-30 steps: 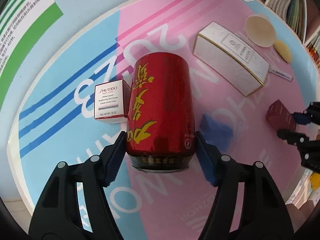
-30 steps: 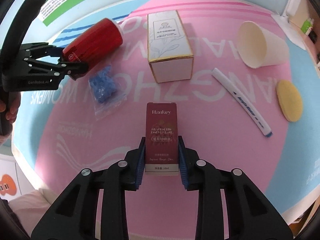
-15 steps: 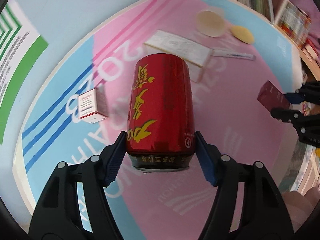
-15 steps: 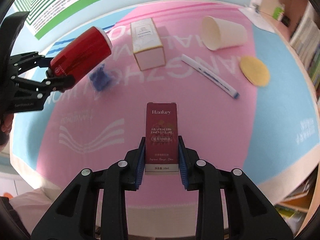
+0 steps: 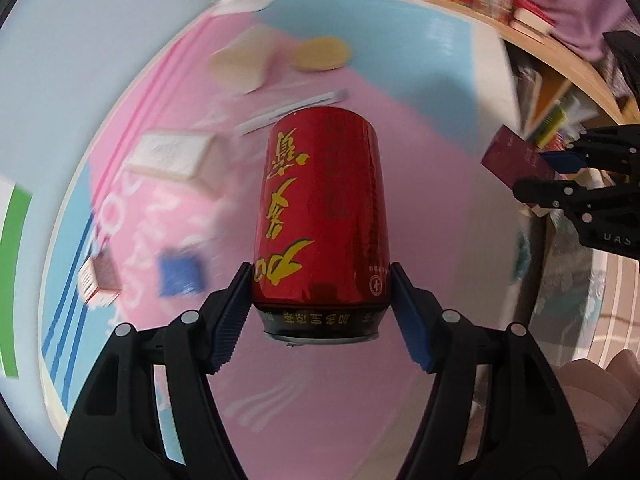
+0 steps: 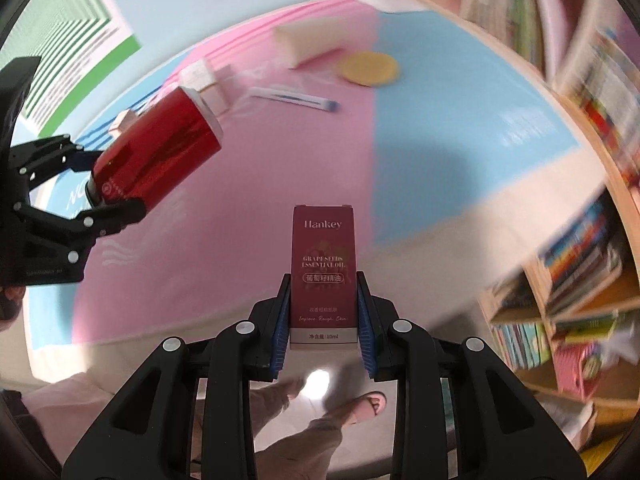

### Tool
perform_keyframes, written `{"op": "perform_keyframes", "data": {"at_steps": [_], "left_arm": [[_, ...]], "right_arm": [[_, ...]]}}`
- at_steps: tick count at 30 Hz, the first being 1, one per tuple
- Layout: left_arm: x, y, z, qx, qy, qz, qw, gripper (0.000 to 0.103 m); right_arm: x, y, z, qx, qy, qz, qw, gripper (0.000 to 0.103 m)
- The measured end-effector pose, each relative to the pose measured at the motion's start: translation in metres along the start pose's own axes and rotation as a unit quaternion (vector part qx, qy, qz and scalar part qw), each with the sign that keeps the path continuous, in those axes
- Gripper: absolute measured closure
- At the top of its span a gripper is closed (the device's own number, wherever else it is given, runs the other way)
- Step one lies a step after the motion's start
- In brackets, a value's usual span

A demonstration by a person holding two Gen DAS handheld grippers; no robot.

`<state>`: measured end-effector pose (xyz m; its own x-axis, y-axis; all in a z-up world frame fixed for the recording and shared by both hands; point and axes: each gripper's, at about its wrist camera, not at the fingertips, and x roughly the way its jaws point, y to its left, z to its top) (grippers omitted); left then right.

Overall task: Collect trash
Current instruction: 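Carry the red can and Hankey box with both tools over the teal bin, then open the left tool over the bin while the right tool releases the Hankey box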

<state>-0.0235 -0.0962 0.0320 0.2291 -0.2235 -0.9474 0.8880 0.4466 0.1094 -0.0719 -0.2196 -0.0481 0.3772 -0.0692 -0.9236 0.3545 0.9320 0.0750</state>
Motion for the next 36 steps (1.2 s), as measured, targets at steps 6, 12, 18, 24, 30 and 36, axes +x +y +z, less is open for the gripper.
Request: {"op": "perform_keyframes", "data": {"at_steps": [6,12,18,24,30,36], "left_arm": [[0.000,-0.076,0.022,0.054,-0.003,-0.023,0.9983,0.039],[0.002,-0.158,0.036,0.106,0.001,-0.044,0.9934,0.039],[0.010,-0.238,0.039,0.156,0.017,-0.067,0.9852,0.039],[0.022,-0.309,0.040,0.200,0.039,-0.088,0.9750,0.039],[0.029,-0.359,0.037,0.237,0.055,-0.100,0.9649,0.039],[0.040,-0.392,0.043,0.259,0.071,-0.108,0.9573,0.039]], "right_arm": [[-0.032,-0.054,-0.050,0.052,-0.011,-0.019,0.998,0.073],[-0.058,-0.109,-0.100,0.096,-0.017,-0.032,0.995,0.073],[-0.083,-0.158,-0.156,0.145,-0.018,-0.042,0.988,0.073],[-0.101,-0.201,-0.213,0.195,-0.013,-0.049,0.979,0.073],[-0.110,-0.228,-0.248,0.227,-0.012,-0.052,0.972,0.073],[-0.111,-0.250,-0.267,0.243,-0.009,-0.047,0.969,0.073]]}}
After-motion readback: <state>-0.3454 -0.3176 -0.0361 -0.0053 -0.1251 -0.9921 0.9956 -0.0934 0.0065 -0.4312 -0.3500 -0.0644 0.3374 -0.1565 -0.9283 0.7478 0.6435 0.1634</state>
